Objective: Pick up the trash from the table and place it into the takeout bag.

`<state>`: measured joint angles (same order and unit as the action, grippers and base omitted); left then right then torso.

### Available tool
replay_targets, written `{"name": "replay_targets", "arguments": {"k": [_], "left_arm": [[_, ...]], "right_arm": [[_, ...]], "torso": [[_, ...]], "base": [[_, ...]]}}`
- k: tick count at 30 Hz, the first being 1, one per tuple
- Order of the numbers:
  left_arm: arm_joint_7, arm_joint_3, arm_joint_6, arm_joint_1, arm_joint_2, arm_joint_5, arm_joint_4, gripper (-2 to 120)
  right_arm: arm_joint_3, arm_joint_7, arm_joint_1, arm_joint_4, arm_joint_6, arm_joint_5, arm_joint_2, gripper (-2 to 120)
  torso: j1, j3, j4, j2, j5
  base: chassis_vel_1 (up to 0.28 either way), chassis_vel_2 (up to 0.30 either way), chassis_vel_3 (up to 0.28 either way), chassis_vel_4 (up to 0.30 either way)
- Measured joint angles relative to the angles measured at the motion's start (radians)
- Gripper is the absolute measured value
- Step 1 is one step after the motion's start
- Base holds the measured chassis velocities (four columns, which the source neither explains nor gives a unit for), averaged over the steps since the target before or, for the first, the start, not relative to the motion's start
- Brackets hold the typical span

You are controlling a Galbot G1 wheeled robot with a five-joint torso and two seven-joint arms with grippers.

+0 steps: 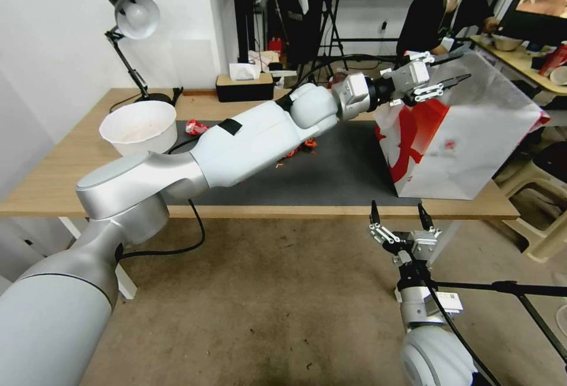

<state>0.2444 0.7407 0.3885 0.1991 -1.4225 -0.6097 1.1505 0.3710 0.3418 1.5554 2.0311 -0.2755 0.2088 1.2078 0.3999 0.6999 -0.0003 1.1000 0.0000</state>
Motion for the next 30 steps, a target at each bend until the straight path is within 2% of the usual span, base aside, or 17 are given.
{"name": "replay_targets", "arguments": {"k": [2, 4, 5, 7, 8, 11, 12, 14, 16, 19, 20, 23, 24, 27, 28, 30], "left_arm": [[-0.008, -0.003, -0.007, -0.003, 0.008, -0.007, 0.009, 57], [-0.051, -0.023, -0.041, -0.034, 0.059, -0.048, 0.059, 70], [-0.051, -0.023, -0.041, -0.034, 0.059, -0.048, 0.059, 70], [-0.077, -0.047, -0.061, -0.067, 0.101, -0.077, 0.096, 79], [-0.077, -0.047, -0.061, -0.067, 0.101, -0.077, 0.096, 79], [-0.113, -0.094, -0.097, -0.130, 0.170, -0.124, 0.157, 94], [-0.113, -0.094, -0.097, -0.130, 0.170, -0.124, 0.157, 94], [-0.139, -0.128, -0.123, -0.177, 0.219, -0.157, 0.200, 99], [-0.151, -0.144, -0.137, -0.198, 0.240, -0.171, 0.219, 99], [-0.190, -0.211, -0.192, -0.279, 0.317, -0.206, 0.292, 100], [-0.190, -0.211, -0.192, -0.279, 0.317, -0.206, 0.292, 100], [-0.225, -0.290, -0.241, -0.364, 0.396, -0.220, 0.359, 100], [-0.225, -0.290, -0.241, -0.364, 0.396, -0.220, 0.359, 100], [-0.255, -0.381, -0.285, -0.460, 0.470, -0.226, 0.418, 100], [-0.255, -0.381, -0.285, -0.460, 0.470, -0.226, 0.418, 100], [-0.267, -0.457, -0.310, -0.536, 0.505, -0.228, 0.459, 100]], "right_arm": [[0.000, 0.000, 0.000, 0.001, 0.000, 0.000, 0.000, 100], [0.001, 0.001, 0.000, 0.003, 0.000, 0.000, 0.001, 100], [0.001, 0.001, 0.000, 0.003, 0.000, 0.000, 0.001, 100], [0.001, 0.001, -0.001, 0.004, 0.000, 0.000, 0.001, 100], [0.001, 0.001, -0.001, 0.004, 0.000, 0.000, 0.001, 100], [0.001, 0.002, 0.000, 0.008, 0.002, 0.000, 0.002, 100], [0.001, 0.002, 0.000, 0.008, 0.002, 0.000, 0.002, 100], [-0.001, 0.003, 0.000, 0.009, 0.005, -0.001, 0.003, 100], [-0.003, 0.003, 0.000, 0.010, 0.006, -0.002, 0.003, 100], [-0.006, 0.004, -0.001, 0.012, 0.009, -0.004, 0.004, 100], [-0.006, 0.004, -0.001, 0.012, 0.009, -0.004, 0.004, 100], [-0.009, 0.004, -0.002, 0.012, 0.011, -0.005, 0.004, 100], [-0.009, 0.004, -0.002, 0.012, 0.011, -0.005, 0.004, 100], [-0.012, 0.005, -0.004, 0.012, 0.014, -0.006, 0.005, 100], [-0.012, 0.005, -0.004, 0.012, 0.014, -0.006, 0.005, 100], [-0.016, 0.006, -0.007, 0.012, 0.015, -0.007, 0.005, 100]], "torso": [[0.000, 0.000, 0.0000, 0.000, 0.0000], [0.000, 0.000, 0.0005, 0.000, -0.0002], [0.000, 0.000, 0.0005, 0.000, -0.0002], [0.000, 0.000, 0.0005, 0.000, -0.0003], [0.000, 0.000, 0.0005, 0.000, -0.0003], [0.000, 0.000, 0.0003, 0.000, -0.0003], [0.000, 0.000, 0.0003, 0.000, -0.0003], [0.000, 0.000, 0.0004, 0.000, -0.0004], [0.000, 0.000, 0.0003, 0.000, -0.0004], [0.000, 0.000, 0.0003, 0.000, -0.0003], [0.000, 0.000, 0.0003, 0.000, -0.0003], [0.000, 0.000, 0.0004, 0.000, -0.0001], [0.000, 0.000, 0.0004, 0.000, -0.0001], [0.000, 0.000, 0.0004, 0.000, -0.0002], [0.000, 0.000, 0.0004, 0.000, -0.0002], [0.000, 0.000, 0.0003, 0.000, -0.0003]], "base": [[0.000, 0.000, 0.000, 0.000], [0.000, 0.000, 0.000, 0.000], [0.000, 0.000, 0.000, 0.000], [0.000, 0.000, 0.000, 0.000], [0.000, 0.000, 0.000, 0.000], [0.000, 0.000, 0.000, 0.000], [0.000, 0.000, 0.000, 0.000], [0.000, 0.000, 0.000, 0.000], [0.000, 0.000, 0.000, 0.000], [0.000, 0.000, 0.000, 0.000], [0.000, 0.000, 0.000, 0.000], [0.000, 0.000, 0.000, 0.000], [0.000, 0.000, 0.000, 0.000], [0.000, 0.000, 0.000, 0.000], [0.000, 0.000, 0.000, 0.000], [0.000, 0.000, 0.000, 0.000]]}}
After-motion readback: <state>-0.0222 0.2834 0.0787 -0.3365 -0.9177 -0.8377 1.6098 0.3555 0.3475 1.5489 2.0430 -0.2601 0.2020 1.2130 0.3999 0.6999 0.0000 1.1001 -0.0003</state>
